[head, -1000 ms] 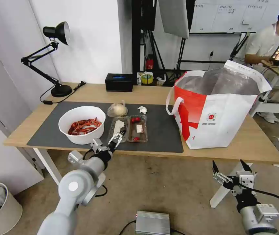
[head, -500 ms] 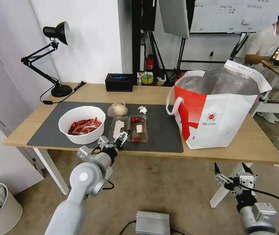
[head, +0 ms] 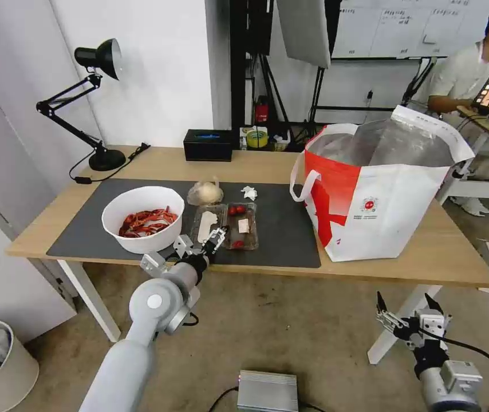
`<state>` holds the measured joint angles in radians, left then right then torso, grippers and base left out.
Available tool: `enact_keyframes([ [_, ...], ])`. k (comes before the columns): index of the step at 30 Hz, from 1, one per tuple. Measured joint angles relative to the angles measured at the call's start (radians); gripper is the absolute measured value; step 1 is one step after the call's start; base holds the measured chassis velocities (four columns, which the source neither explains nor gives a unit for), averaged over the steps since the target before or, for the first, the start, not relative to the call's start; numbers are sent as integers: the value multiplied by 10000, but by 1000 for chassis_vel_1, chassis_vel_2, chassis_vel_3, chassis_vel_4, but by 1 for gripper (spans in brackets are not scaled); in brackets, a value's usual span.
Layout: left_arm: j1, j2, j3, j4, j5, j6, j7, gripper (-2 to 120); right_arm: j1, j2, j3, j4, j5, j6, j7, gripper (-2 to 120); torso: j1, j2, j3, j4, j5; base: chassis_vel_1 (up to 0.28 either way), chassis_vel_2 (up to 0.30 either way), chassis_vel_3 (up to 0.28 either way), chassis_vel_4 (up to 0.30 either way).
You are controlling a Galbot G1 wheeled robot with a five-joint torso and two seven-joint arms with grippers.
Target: Pick up the trash from the table and place it into the takeout bag.
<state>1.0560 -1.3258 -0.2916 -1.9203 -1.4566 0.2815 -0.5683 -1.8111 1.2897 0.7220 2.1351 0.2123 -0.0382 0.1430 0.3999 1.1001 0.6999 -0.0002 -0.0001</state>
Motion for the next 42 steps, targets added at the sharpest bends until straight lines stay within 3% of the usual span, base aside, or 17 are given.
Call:
enact_keyframes([
  [15,61,220,-48,-347,596,-248,491,100,35,72,-48,-82,-2,97,-19,100,1,-2,3,4,0,0,0,0,0],
  [24,-92,401,326,-546,1686,-695,1657,100,8,207,-22,-61,22,236,-27,100,1,-2,2,2,0,0,0,0,0],
  [27,-92,401,326,-546,1686,-695,1657,100,8,207,-22,-61,22,236,-27,100,1,-2,2,2,0,0,0,0,0],
  [28,-126,486,600,-469,2370,-790,2163,100,1,257,-32,-10,23,245,-28,100,1,-2,1,2,0,0,0,0,0],
  [31,-165,536,796,-388,2987,-829,2572,95,0,295,-57,62,24,245,-28,100,1,-2,1,1,1,0,0,0,0],
  [38,-133,539,1040,-372,3961,-850,3188,68,-25,344,-107,259,24,245,-29,100,1,-2,1,1,1,0,0,0,0],
  [40,-133,539,1040,-372,3961,-850,3188,68,-25,344,-107,259,24,245,-29,100,1,-2,1,1,1,0,0,0,0],
  [42,-41,544,1075,-366,4420,-864,3405,53,-47,351,-111,293,29,245,-28,100,0,-1,1,2,1,0,0,0,0],
])
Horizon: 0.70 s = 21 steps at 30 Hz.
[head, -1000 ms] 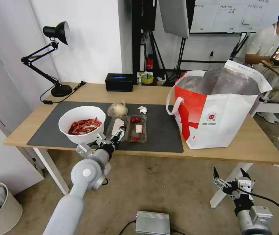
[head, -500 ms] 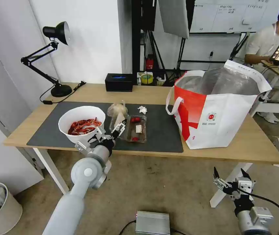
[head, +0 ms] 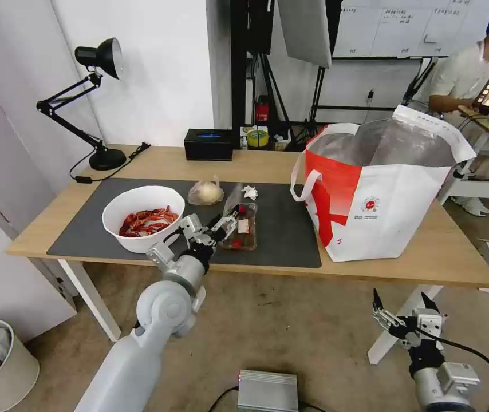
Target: Pick up the trash from the table and place it into the takeout bag.
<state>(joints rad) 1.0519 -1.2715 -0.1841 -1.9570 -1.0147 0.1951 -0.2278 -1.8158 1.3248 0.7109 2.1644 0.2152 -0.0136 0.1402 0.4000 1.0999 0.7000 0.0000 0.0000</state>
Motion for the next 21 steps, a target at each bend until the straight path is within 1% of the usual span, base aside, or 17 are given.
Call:
enact_keyframes([
  [1,27,8,26,54,313,-28,112,47,-11,2,-6,22,12,0,0,100,0,0,0,0,1,0,0,0,0],
  [2,27,8,26,54,313,-28,112,47,-11,2,-6,22,12,0,0,100,0,0,0,0,1,0,0,0,0],
  [4,46,36,110,196,1044,-99,334,38,-12,5,-41,86,77,-4,3,100,0,0,0,0,0,0,0,0,0],
  [6,46,36,110,196,1044,-99,334,38,-12,5,-41,86,77,-4,3,100,0,0,0,0,0,0,0,0,0],
  [7,49,123,192,435,2093,-210,791,27,32,-1,-132,228,367,-77,33,100,0,0,0,-1,0,0,0,0,0],
  [8,50,202,223,529,2561,-245,1013,23,64,-30,-183,310,499,-111,25,100,0,0,0,0,-1,0,0,0,0],
  [9,50,202,223,529,2561,-245,1013,23,64,-30,-183,310,499,-111,25,100,0,0,0,0,-1,0,0,0,0],
  [11,56,356,268,671,3308,-319,1390,13,150,-99,-298,551,921,-295,-46,100,0,0,0,0,0,0,0,0,0],
  [12,56,356,268,671,3308,-319,1390,13,150,-99,-298,551,921,-295,-46,100,0,0,0,0,0,0,0,0,0],
  [13,64,469,290,756,3774,-409,1666,5,244,-175,-419,714,1320,-455,-105,100,0,0,0,0,-1,0,0,0,0],
  [14,68,523,307,804,4019,-464,1770,2,330,-228,-513,773,1494,-555,-126,100,0,0,0,0,-1,0,0,0,0],
  [15,68,523,307,804,4019,-464,1770,2,330,-228,-513,773,1494,-555,-126,100,0,0,0,0,-1,0,0,0,0],
  [17,71,617,347,889,4667,-573,1907,0,637,-399,-860,873,1969,-801,-145,100,1,0,0,1,-1,0,0,0,0],
  [18,71,617,347,889,4667,-573,1907,0,637,-399,-860,873,1969,-801,-145,100,1,0,0,1,-1,0,0,0,0],
  [21,70,729,397,888,5174,-698,2008,0,1004,-549,-1305,1024,2635,-1197,-140,100,0,0,0,0,-1,0,0,0,0],
])
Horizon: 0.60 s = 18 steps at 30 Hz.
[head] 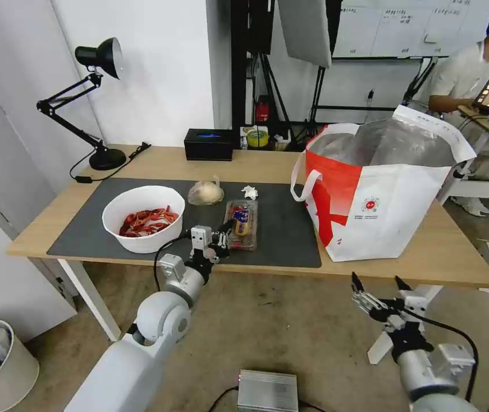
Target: Pick up the trash from the table and place it into the takeout bag.
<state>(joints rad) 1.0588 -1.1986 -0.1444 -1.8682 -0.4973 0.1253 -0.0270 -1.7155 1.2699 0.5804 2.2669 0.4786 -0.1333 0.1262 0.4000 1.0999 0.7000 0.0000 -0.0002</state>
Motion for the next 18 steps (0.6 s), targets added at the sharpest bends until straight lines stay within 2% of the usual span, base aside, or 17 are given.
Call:
enact_keyframes([
  [11,-280,295,349,71,699,-174,250,0,1677,-297,-1019,36,1841,-945,522,100,0,0,0,0,1,0,0,0,0],
  [13,-362,368,449,206,1020,-246,363,0,2428,-423,-1381,-221,2598,-1087,732,100,0,0,1,0,2,0,0,0,0],
  [18,-375,355,459,548,1801,-458,630,0,3531,-507,-1941,-886,3329,-1138,890,100,0,0,1,0,1,0,0,0,0],
])
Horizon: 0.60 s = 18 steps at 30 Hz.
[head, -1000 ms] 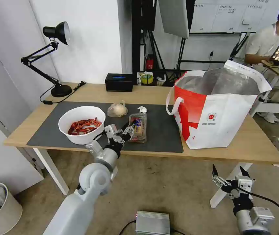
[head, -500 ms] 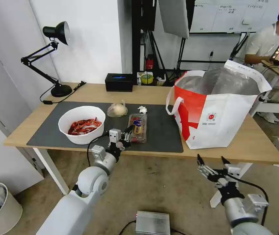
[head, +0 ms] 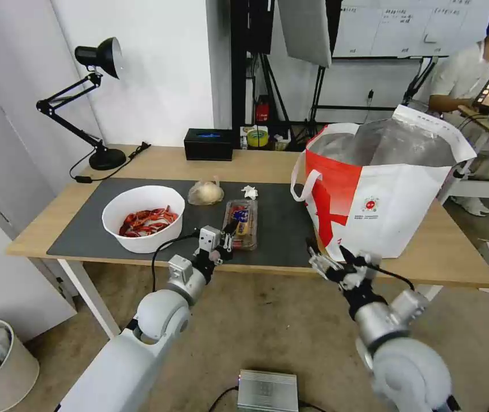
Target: Pick up the trash from the table and place it into the takeout bag.
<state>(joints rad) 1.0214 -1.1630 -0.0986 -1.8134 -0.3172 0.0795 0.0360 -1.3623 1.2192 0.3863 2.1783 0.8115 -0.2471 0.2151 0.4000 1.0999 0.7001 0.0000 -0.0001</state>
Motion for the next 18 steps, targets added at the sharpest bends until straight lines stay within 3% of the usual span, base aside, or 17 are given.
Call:
enact_keyframes([
  [18,-14,-164,-144,496,1735,-439,615,0,2642,566,-1504,-2254,1530,-60,639,100,0,0,0,0,-1,0,0,0,0],
])
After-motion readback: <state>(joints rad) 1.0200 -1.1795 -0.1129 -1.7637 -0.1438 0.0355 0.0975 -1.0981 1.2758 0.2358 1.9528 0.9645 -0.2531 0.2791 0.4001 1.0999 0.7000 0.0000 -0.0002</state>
